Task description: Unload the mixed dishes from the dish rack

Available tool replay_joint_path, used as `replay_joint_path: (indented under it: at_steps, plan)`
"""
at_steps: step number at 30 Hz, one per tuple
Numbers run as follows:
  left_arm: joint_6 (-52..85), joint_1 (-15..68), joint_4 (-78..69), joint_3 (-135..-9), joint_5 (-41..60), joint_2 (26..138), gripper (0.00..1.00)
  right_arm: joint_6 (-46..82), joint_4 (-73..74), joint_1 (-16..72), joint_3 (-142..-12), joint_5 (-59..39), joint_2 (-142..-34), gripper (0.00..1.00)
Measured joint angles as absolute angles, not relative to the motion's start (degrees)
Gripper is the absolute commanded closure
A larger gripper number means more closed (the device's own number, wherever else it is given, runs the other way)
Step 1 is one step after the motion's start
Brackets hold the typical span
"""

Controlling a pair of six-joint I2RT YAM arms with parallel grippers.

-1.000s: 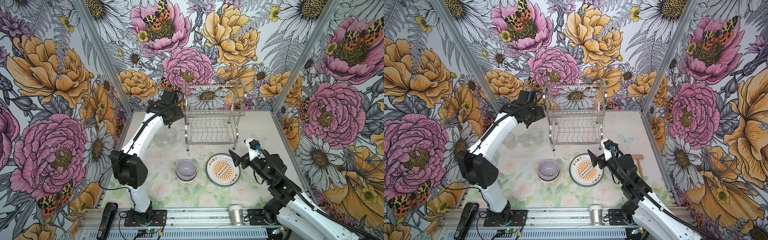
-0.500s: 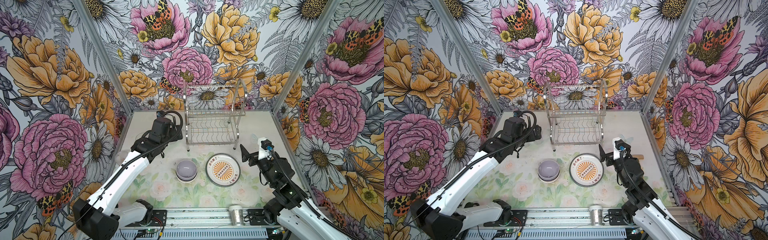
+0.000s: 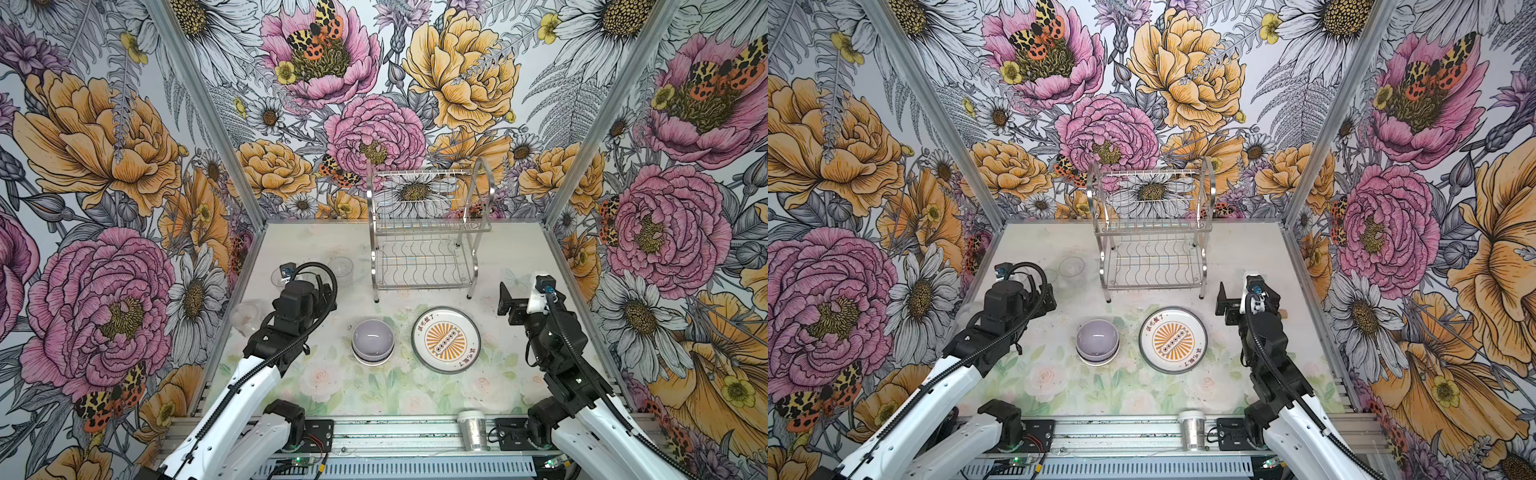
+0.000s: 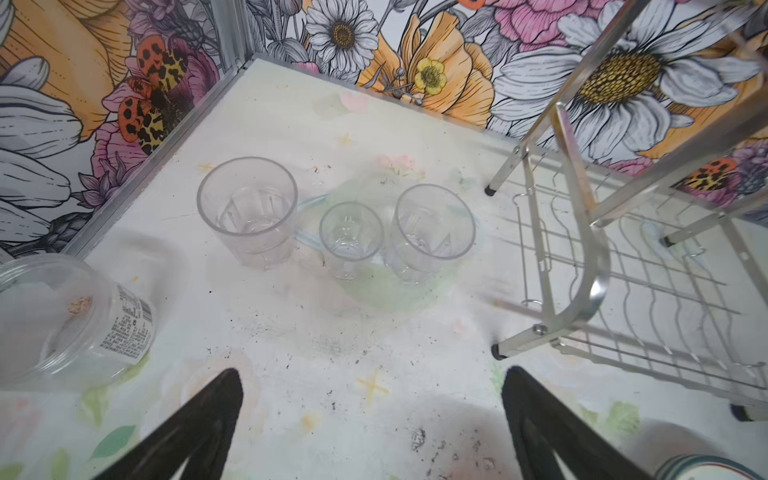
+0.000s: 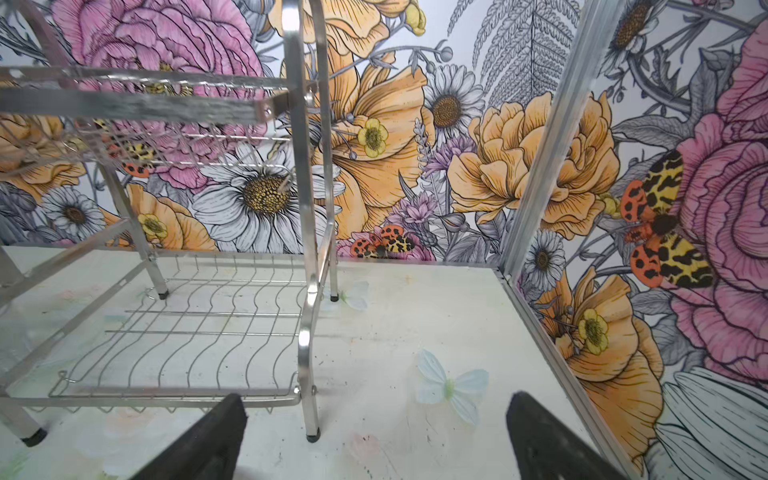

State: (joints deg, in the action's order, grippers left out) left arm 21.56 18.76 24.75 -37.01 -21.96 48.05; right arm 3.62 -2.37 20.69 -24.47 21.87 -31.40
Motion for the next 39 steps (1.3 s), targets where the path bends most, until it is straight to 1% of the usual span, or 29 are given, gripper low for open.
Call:
replay_joint_path:
  at_steps: [3,7,12,18,22,25,30,33,39]
  plan:
    - [17.91,18.79,18.06,-31.53,-22.17,48.01,0.01,3.62,-1.91,18.92,-22.52,21.91,-33.23,0.0]
    - [13.08,18.94,10.41,-27.42,-23.22,48.31,0.01,4.27,0.47,16.21,-19.94,23.09,-35.59,0.0]
    - [7.84,18.59,1.04,-23.9,-23.79,48.86,0.01,7.94,6.11,9.67,-16.95,23.33,-38.89,0.0]
    - [3.42,13.96,-10.22,-18.26,-22.48,48.58,0.01,12.19,16.32,5.17,-12.38,22.68,-43.86,0.0]
    - [2.55,10.94,-15.27,-15.86,-20.99,49.28,0.01,14.02,24.62,3.31,-9.89,22.72,-49.41,0.0]
    - [2.33,9.89,-19.55,-15.55,-20.03,52.31,0.01,14.7,30.61,2.57,-9.13,22.94,-54.35,0.0]
    - [1.93,8.73,-26.04,-15.55,-18.96,60.53,0.01,15.2,42.39,1.67,-7.35,23.83,-63.94,0.0]
    - [1.61,8.58,-30.13,-15.51,-18.28,65.25,0.01,14.37,45.87,0.89,-7.79,23.49,-68.88,0.0]
    - [0.23,8.19,-34.68,-15.53,-15.79,68.97,0.01,11.92,54.85,-1.48,-10.63,19.94,-77.43,0.0]
